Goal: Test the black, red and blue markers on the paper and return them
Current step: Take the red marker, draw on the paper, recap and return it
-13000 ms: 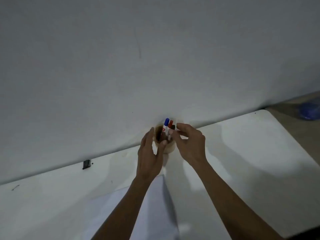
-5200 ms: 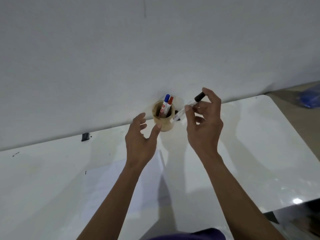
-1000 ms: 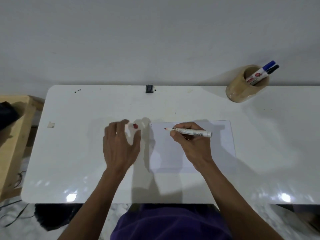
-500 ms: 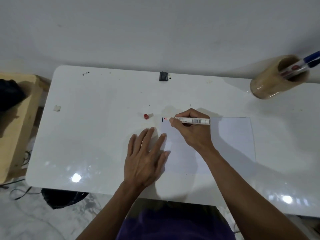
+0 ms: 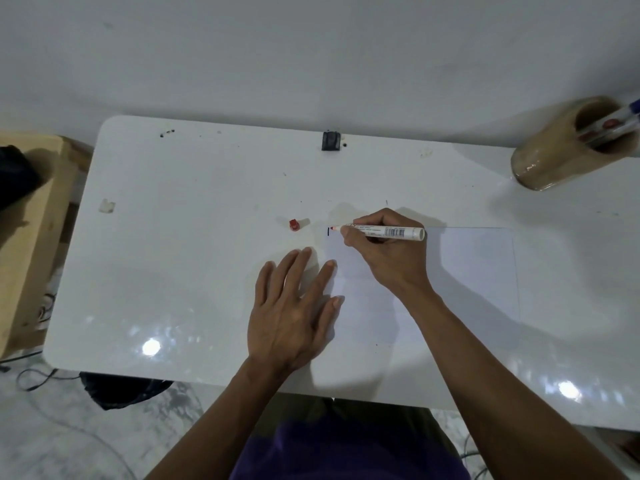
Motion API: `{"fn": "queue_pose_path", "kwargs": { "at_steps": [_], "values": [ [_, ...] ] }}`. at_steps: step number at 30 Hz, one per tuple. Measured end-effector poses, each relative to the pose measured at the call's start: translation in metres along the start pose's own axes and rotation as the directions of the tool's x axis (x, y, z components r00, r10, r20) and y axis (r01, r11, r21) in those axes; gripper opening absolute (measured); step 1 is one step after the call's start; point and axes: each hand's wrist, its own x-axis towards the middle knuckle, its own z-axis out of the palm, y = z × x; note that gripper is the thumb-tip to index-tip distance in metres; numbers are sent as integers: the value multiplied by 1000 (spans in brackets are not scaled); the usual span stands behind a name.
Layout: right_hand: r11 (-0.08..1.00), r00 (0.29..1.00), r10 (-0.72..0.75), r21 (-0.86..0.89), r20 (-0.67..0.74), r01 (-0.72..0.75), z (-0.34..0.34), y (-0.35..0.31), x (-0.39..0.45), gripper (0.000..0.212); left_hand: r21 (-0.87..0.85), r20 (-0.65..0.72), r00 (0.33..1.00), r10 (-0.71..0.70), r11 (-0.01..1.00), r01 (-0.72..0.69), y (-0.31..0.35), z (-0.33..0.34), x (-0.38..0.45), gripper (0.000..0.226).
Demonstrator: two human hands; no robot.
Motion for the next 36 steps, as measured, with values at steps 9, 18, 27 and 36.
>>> {"fn": "queue_pose_path", "kwargs": {
  "at_steps": [9,18,27,36],
  "values": [
    [998,999,29,-51,24,-27,-1,-4,0,15,-4,-41,999,4,1000,-4,0,2,0,53],
    [995,998,45,-92,45,-41,-3,-7,-2,17,-7,-63,998,6,1000,-6,-1,3,-1,52],
    [994,991,104,9,79,-105,-6,-17,0,19,-70,-31,999,-11,997,9,0,0,-1,51],
    [908,986,151,384,76,-169,-28,-57,-10,29,-380,-1,919,-393,851,364,-6,-45,52,38]
  ]
}}
